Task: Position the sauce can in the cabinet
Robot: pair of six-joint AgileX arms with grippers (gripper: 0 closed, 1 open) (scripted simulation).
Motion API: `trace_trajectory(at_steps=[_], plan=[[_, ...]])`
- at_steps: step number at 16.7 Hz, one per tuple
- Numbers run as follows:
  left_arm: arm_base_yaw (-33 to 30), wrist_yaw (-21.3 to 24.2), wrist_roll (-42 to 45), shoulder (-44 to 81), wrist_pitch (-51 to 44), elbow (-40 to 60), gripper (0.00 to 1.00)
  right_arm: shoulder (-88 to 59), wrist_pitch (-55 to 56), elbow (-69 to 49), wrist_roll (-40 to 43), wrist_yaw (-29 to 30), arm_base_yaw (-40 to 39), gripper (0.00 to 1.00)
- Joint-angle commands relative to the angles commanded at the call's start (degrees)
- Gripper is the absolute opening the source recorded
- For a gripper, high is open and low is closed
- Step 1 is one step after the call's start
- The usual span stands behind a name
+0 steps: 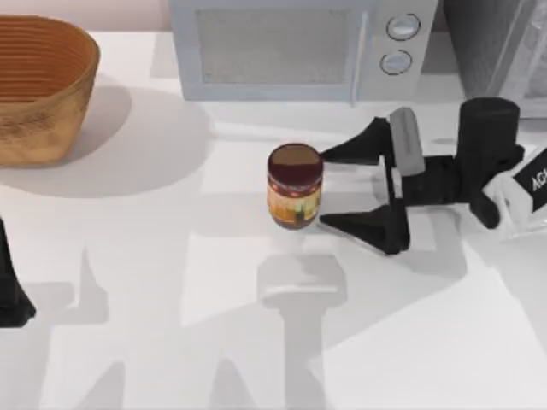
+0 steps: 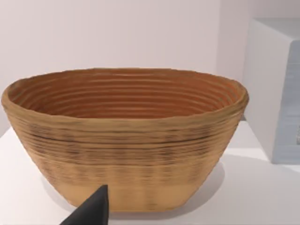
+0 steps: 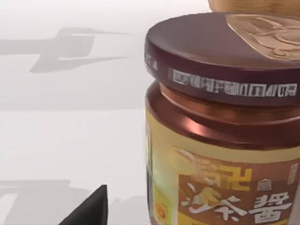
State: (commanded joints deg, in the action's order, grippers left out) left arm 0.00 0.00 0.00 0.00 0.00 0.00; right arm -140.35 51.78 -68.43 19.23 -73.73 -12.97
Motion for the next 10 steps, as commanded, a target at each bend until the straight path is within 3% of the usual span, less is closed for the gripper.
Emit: trace_trajectory(at_steps=[10], plan=[[0.0,0.0,0.0,0.0,0.0,0.0,1.0,-1.9,2.13,-2.27,-2.51,2.3,-2.64,1.0]])
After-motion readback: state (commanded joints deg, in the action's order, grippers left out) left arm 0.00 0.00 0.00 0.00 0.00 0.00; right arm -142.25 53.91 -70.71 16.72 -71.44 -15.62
